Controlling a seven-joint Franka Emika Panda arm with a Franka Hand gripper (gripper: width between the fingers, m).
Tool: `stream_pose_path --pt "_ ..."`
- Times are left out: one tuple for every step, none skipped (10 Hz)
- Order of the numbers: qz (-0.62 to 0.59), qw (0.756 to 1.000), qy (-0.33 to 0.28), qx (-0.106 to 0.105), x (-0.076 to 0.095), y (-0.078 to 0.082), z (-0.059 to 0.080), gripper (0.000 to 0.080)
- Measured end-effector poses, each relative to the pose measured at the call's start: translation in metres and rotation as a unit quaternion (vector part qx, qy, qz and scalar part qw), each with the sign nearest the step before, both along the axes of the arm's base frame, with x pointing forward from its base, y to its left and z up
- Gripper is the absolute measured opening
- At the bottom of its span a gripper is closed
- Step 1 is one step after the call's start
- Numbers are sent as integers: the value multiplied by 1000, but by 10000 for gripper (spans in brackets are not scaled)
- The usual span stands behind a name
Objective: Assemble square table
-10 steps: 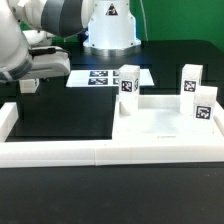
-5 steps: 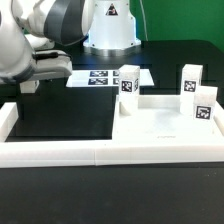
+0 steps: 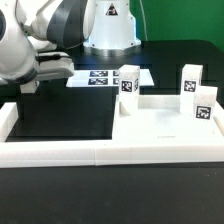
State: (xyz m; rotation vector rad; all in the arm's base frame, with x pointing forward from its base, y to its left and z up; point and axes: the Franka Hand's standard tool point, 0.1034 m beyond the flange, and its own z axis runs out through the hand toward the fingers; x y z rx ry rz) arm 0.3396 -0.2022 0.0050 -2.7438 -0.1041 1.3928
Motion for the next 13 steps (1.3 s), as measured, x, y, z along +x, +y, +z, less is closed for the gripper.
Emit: stream_pose_path --pt "0 1000 0 0 0 0 0 304" --pt "0 1000 0 0 0 0 0 284" --pt "0 1000 0 0 0 0 0 284" --pt "0 1000 0 0 0 0 0 284" --pt "0 1000 0 0 0 0 0 284" --pt "0 1000 0 0 0 0 0 284" --pt "0 1000 0 0 0 0 0 284" --pt "3 1000 2 4 4 1 5 284" --pt "10 1000 -9 9 25 4 21 284" --pt "21 999 -27 13 44 15 39 284" --pt "32 998 -44 17 54 31 52 284" --pt "36 998 -44 20 51 41 56 284" --pt "37 997 -59 21 52 42 54 284"
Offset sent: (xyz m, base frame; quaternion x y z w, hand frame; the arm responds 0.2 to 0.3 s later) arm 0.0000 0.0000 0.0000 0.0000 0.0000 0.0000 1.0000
